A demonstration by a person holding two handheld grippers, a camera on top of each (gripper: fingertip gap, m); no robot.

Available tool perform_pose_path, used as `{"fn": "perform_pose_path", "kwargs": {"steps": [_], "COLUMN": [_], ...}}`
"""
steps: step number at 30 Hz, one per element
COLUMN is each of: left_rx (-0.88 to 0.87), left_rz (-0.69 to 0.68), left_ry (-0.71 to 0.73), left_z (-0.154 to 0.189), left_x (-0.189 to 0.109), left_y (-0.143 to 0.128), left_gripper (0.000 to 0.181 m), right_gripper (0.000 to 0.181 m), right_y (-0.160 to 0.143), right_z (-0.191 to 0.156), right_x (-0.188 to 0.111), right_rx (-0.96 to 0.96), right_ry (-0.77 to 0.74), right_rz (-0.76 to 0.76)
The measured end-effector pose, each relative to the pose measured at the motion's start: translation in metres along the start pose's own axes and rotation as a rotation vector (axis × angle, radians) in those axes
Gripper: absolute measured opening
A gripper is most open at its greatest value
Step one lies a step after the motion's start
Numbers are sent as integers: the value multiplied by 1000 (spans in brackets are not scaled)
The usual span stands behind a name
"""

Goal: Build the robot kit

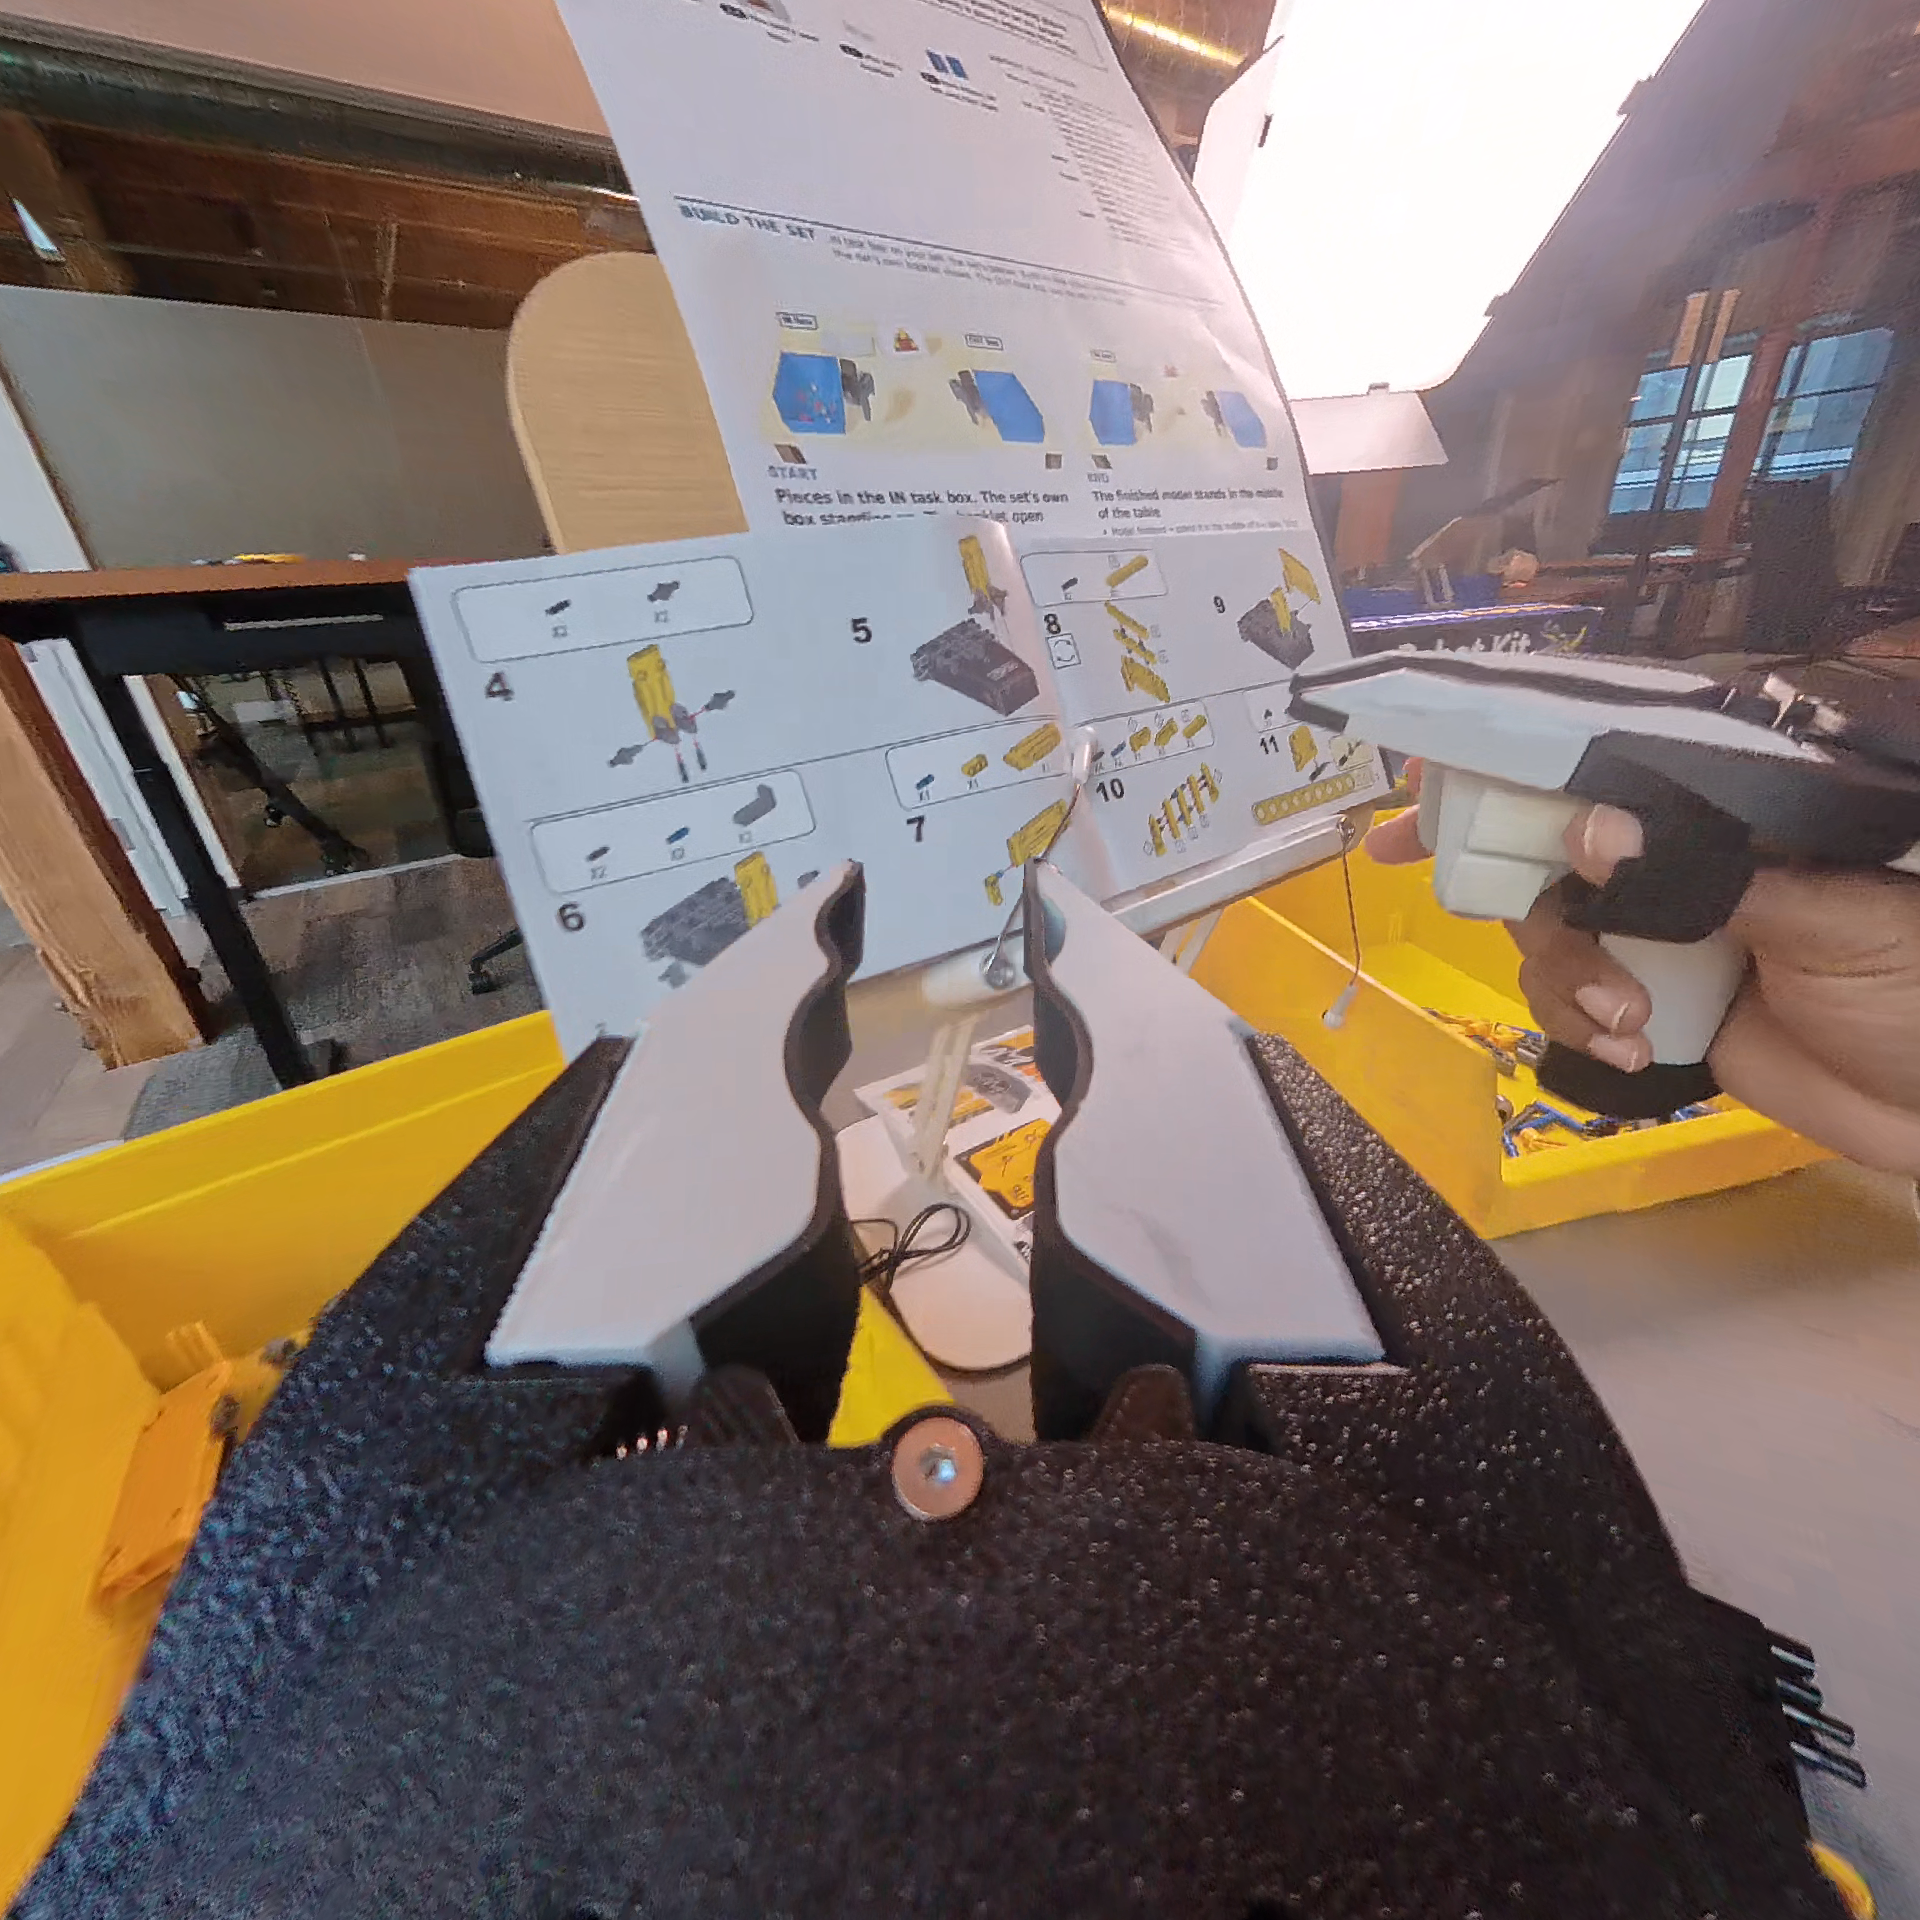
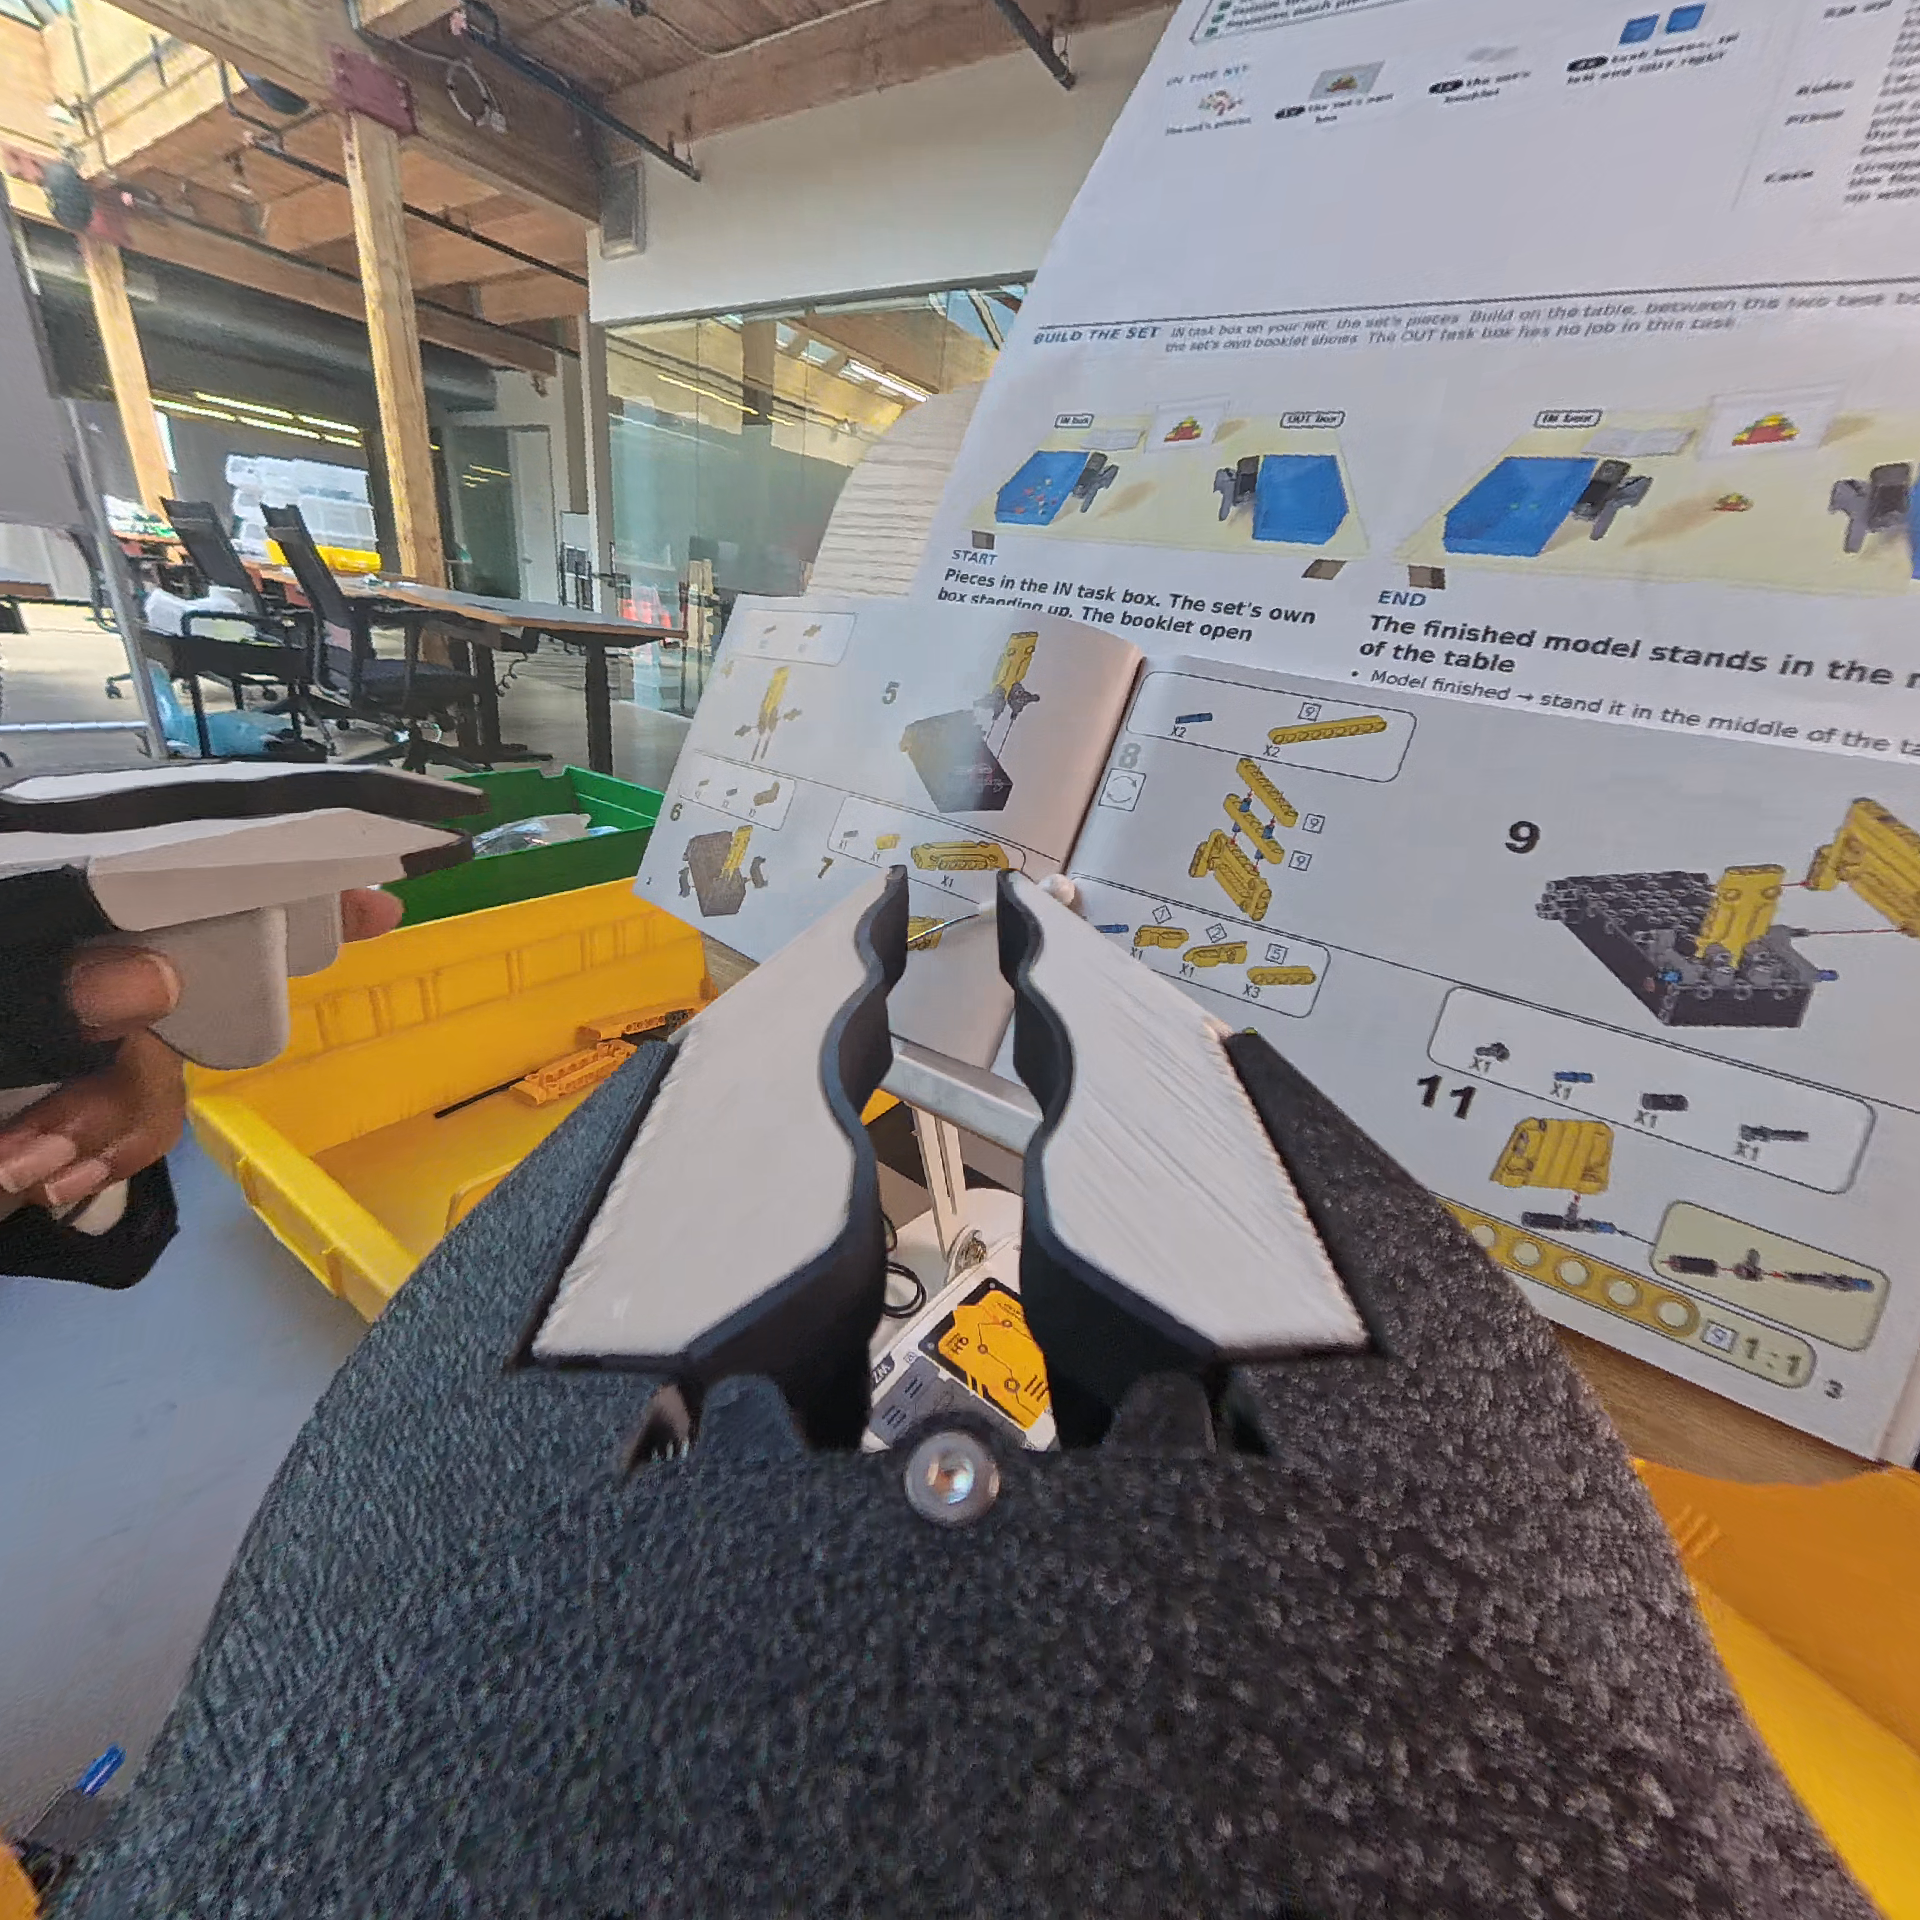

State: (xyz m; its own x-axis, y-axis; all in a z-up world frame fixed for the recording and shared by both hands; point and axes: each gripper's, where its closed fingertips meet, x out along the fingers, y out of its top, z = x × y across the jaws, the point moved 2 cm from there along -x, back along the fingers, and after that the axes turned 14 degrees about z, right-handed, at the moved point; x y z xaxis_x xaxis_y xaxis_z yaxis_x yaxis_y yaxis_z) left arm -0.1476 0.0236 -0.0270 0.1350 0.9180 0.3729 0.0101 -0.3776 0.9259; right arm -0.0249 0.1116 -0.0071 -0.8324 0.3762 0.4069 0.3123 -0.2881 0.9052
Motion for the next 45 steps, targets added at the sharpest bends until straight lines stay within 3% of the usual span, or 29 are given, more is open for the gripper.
{"fn": "perform_pose_path", "kwargs": {"steps": [5,9,14,26,32,39,45], "left_rx": [38,140,348,727,516,-43,-52], "left_rz": [-84,-201,-255,-352,-274,-41,-62], "left_ry": [-81,-118,-93,-243,-201,19,124], "left_z": [22,33,29,33,33,-3,-19], "left_x": [54,78,85,83,77,28,-30], "left_y": [-27,-61,-68,-73,-63,-18,-20], "left_gripper": [32,30,2,0,8,35,41], "right_gripper": [23,23,23,23,23,24,25], "right_y": [-13,-10,-7,-24,-24,-25,-28], "right_z": [11,26,32,20,20,28,24], "right_x": [-8,-17,-18,-15,-17,-22,-23], "right_rx": [-11,-3,31,30,24,37,24], "right_ry": [-4,-14,-10,35,40,29,39], "right_rz": [-50,-47,-38,-89,-94,-98,-101]}}
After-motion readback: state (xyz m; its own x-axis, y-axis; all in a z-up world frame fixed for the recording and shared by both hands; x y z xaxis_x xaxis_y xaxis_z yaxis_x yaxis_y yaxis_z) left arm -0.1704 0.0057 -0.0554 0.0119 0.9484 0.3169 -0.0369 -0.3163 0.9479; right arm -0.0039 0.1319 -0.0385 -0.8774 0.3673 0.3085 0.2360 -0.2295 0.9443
